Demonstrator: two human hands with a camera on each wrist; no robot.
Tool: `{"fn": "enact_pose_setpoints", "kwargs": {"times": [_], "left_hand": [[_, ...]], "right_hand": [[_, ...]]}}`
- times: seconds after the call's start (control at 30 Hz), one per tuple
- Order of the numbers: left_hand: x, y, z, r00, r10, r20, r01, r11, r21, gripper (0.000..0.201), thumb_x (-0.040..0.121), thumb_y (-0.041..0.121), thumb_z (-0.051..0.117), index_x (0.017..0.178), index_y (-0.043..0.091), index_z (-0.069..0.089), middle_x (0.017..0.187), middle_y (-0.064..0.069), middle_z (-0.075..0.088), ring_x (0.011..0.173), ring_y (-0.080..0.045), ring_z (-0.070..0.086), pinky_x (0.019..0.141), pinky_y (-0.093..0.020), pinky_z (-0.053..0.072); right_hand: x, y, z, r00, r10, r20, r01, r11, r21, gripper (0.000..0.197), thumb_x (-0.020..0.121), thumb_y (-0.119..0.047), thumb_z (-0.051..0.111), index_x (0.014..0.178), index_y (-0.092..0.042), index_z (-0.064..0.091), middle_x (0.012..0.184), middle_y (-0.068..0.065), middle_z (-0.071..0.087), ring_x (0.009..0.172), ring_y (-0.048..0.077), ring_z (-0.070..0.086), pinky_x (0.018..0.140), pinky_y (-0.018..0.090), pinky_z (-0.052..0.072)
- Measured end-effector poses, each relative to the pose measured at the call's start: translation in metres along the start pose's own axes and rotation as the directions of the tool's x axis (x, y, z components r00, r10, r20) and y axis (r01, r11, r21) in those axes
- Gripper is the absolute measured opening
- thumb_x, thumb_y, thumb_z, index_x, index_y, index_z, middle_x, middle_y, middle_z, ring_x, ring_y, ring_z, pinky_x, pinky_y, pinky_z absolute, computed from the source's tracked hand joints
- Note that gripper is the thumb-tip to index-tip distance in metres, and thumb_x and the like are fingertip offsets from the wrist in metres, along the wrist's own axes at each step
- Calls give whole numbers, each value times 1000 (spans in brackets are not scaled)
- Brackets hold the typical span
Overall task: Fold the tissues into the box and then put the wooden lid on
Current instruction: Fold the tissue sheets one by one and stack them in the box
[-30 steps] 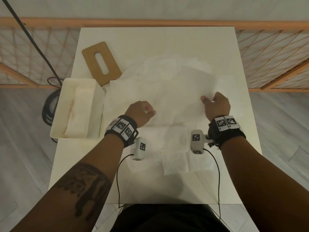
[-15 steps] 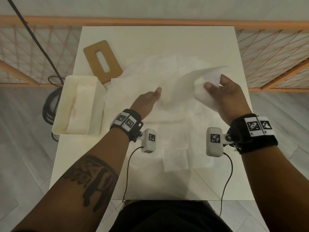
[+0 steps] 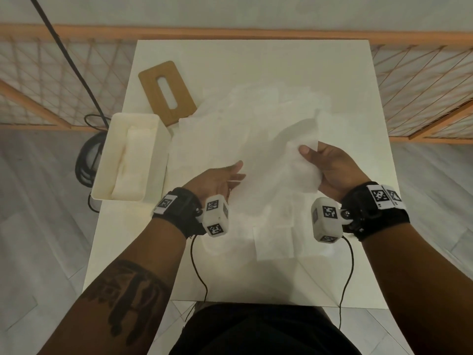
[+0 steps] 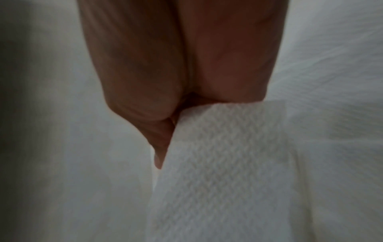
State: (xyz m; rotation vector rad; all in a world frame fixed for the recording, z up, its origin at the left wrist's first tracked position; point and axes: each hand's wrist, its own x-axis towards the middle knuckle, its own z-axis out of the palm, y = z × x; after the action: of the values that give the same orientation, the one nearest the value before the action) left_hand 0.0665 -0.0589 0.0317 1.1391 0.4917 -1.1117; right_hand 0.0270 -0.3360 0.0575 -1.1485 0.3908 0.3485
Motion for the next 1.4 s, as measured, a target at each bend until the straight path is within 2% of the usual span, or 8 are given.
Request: {"fn": "enact_pose_setpoints", "kwargs": {"times": [0.13,0.37,0.67,0.83,0.93,1.07,1.27,1.4], "left_hand": [[-4,-10,-2,982,166,-88,-172,983,-67,39,89,13,73,124,-3,66,111,-16,74,92,-26,74,77,-33,61],[-3,-9,-24,874,436,-213,-402,897,187,25,88,-6,69,110,6,72,110,-12,76,105,-27,72,91,-37,59],[-8,-5,-37,904,415,-102,-318,812,490,40,93,-12,56,91,19,82,108,-6,77,110,-31,70,90,-42,59],[-16,-9,-38,952,302,-50,-264,893,366,37,94,-9,42,102,1,76,122,-17,71,106,-31,65,88,-38,56],[-16,-22,-39,922,376,-88,-264,781,566,20,97,9,62,98,20,79,113,0,75,96,-17,69,88,-35,56],[-10,-38,-37,867,481,-131,-184,553,813,19,89,9,73,95,27,74,83,18,66,61,6,57,68,-15,43],[1,-52,-35,805,576,-143,-186,474,860,19,89,16,75,91,33,69,103,17,67,85,-2,64,69,-11,44],[11,-56,-35,782,614,-108,-177,385,906,20,88,11,75,90,31,68,99,9,62,77,-7,61,70,-11,43]], "right_hand": [[1,10,-1,999,41,-8,-41,999,-5,26,103,-14,55,123,-3,67,113,15,75,99,27,74,79,35,61],[7,23,-12,982,155,-107,-185,899,-396,26,99,-27,65,123,-18,71,113,14,76,99,37,74,82,38,63],[7,33,-20,982,182,41,-148,892,-428,28,94,13,54,110,0,74,115,10,75,108,26,71,88,30,59],[-2,36,-17,954,298,-22,-290,908,-302,43,86,-1,43,113,-3,76,127,11,70,114,38,66,97,42,55],[-12,47,-12,963,266,-51,-267,898,-351,24,99,-11,57,111,-8,77,119,5,74,107,27,71,85,32,58],[-11,68,-13,981,153,-115,-190,705,-684,23,91,-5,72,102,-24,79,106,-2,75,89,16,73,68,14,53],[-8,76,-10,986,-15,-167,-134,530,-837,24,90,-10,72,100,-31,77,84,-11,66,69,4,58,57,7,41],[-3,75,-9,986,-17,-165,-144,410,-901,20,90,-12,72,101,-28,75,98,-6,65,80,6,58,64,4,39]]}}
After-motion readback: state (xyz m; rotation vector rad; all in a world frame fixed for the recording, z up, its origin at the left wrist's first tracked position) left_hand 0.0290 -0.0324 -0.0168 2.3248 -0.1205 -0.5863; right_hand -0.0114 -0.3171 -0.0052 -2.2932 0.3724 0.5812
